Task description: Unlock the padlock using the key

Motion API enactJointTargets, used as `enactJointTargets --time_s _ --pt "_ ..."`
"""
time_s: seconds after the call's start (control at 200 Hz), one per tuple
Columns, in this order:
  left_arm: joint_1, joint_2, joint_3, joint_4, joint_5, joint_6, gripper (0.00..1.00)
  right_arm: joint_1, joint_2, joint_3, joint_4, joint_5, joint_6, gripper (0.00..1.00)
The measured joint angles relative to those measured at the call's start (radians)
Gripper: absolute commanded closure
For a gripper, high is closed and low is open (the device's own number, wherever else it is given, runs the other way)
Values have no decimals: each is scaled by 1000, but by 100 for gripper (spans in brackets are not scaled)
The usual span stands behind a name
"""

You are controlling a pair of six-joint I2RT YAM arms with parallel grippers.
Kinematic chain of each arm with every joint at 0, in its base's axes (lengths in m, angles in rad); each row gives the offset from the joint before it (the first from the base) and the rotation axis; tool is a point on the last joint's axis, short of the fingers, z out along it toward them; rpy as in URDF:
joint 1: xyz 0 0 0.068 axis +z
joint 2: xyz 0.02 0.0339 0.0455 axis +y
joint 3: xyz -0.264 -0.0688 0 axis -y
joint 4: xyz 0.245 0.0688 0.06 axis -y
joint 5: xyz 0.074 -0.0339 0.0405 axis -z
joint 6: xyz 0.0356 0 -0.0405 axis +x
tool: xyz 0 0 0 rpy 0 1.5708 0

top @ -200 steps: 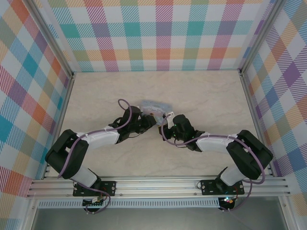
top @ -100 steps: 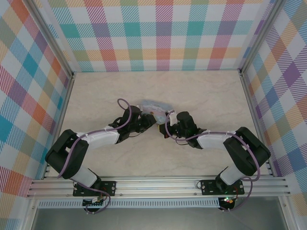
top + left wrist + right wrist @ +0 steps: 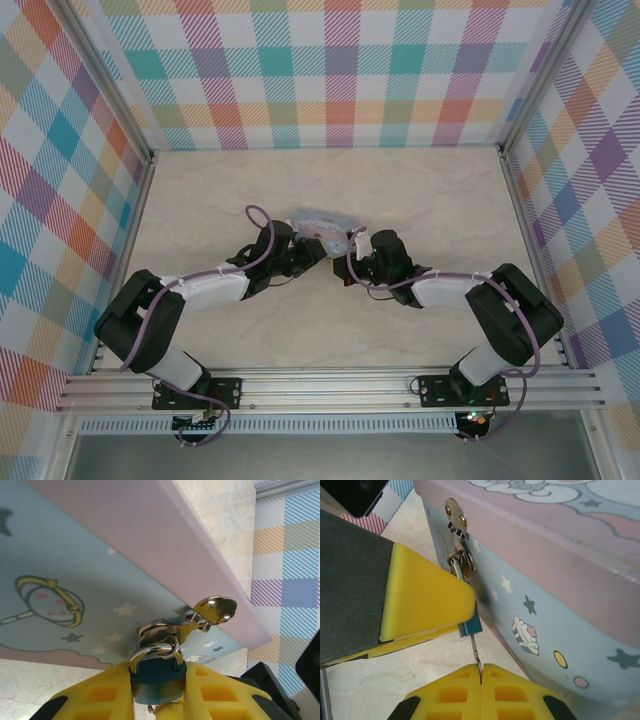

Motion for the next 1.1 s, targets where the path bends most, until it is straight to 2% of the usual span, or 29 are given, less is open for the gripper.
enactJointTargets --time_s 0.61,0.71,1.1 --pt "0 12 14 0 -11 -1 75 -6 39 47 -11 -8 14 100" --pt "0 26 27 0 -11 2 70 -8 39 40 -2 6 30 100" --pt "-18 68 38 -2 33 4 42 -8 47 -16 57 68 128 100"
